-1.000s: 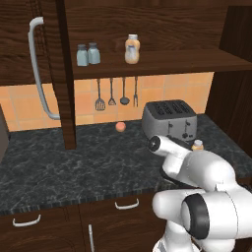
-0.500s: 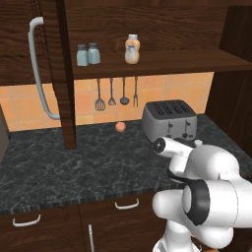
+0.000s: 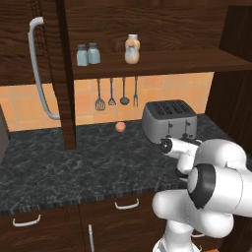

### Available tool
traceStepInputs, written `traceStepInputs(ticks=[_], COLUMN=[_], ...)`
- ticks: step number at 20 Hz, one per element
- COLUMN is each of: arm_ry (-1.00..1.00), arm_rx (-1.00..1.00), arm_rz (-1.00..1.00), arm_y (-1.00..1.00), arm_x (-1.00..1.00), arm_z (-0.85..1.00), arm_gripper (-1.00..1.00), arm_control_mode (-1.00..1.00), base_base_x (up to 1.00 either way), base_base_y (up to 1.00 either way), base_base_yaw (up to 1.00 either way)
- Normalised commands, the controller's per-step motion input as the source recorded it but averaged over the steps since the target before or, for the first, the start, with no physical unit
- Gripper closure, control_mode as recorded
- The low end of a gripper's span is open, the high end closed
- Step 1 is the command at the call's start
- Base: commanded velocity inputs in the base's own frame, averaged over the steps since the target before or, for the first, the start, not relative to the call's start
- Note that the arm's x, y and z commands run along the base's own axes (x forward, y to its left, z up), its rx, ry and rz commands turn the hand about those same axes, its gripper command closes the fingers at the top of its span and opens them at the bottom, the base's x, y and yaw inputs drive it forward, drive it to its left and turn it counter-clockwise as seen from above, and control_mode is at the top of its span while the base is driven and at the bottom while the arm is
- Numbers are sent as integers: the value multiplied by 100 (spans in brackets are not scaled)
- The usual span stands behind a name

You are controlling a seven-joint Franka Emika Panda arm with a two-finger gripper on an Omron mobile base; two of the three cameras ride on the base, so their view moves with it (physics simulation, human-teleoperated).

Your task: Put the shaker and condiment bottle from the counter next to their counterparts in the cabinet.

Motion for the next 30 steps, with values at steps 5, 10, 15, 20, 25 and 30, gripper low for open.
traceStepInputs(ticks=[5, 10, 15, 20, 25, 30], arm_ry=[0, 0, 0, 0, -12, -24], arm_rx=[0, 1, 0, 0, 4, 1], arm_rz=[0, 0, 0, 0, 5, 24], arm_y=[-10, -9, -13, -10, -8, 0], arm_x=[25, 32, 33, 8, -7, -38], arm_z=[-22, -20, -20, -7, 15, 52], arm_gripper=[-100, -100, -100, 100, 100, 100], arm_control_mode=[-100, -100, -100, -100, -100, -100], base_base_x=[0, 0, 0, 0, 0, 0], base_base_y=[0, 0, 0, 0, 0, 0], base_base_yaw=[0, 0, 0, 0, 0, 0])
